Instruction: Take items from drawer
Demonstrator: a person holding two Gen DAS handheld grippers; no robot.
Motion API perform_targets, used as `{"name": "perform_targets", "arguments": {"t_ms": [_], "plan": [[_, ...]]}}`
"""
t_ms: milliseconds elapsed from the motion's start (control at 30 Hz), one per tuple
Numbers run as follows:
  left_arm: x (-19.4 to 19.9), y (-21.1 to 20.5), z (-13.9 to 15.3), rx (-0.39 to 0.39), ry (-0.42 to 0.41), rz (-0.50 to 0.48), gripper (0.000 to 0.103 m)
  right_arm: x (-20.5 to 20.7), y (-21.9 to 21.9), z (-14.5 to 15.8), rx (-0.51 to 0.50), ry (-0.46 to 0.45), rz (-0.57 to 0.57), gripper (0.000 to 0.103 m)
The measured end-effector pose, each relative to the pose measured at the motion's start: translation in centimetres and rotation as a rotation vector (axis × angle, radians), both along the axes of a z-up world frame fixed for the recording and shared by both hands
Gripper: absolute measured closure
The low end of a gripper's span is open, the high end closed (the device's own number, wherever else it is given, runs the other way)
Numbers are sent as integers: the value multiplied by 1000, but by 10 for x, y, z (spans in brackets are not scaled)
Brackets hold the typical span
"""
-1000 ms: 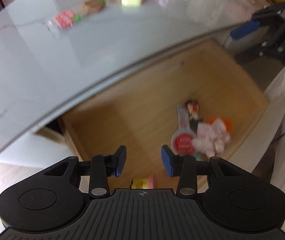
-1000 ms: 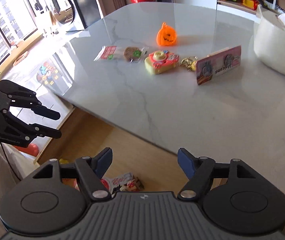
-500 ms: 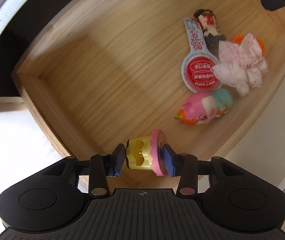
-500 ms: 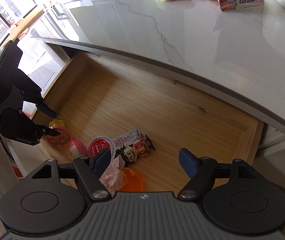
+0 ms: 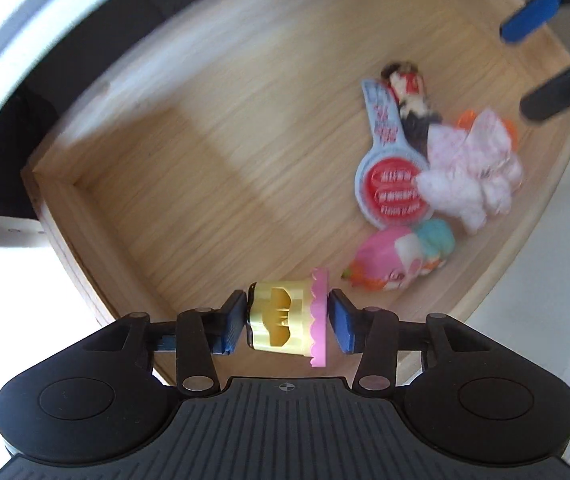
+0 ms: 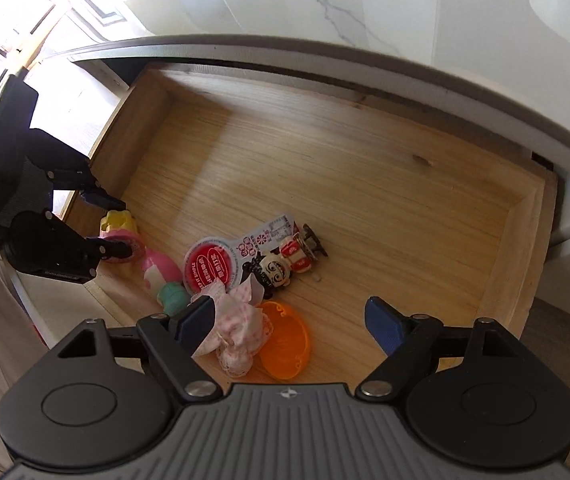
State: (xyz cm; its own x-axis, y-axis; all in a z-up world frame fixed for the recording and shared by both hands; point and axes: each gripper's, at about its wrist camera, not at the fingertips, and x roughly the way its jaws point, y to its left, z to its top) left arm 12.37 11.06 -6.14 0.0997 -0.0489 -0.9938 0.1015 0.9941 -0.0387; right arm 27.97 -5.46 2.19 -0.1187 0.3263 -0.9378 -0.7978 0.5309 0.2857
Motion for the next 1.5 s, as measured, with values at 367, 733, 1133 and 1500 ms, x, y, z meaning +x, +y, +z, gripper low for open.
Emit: {"name": "perform_targets", "arguments": {"t_ms": [367, 733, 1133, 1500], "plan": [[4, 36, 63, -156, -346, 274, 53, -13, 48, -40, -158, 191, -14, 36], [-4, 21, 50, -169, -298, 193, 53, -36, 59, -38, -208, 172, 54, 85], [-21, 7, 97, -286, -393, 186, 53, -5, 7, 56, 13, -48, -57, 85], [43, 66, 213, -268, -999, 563, 53, 26, -25, 100, 128, -113, -181, 85]]}}
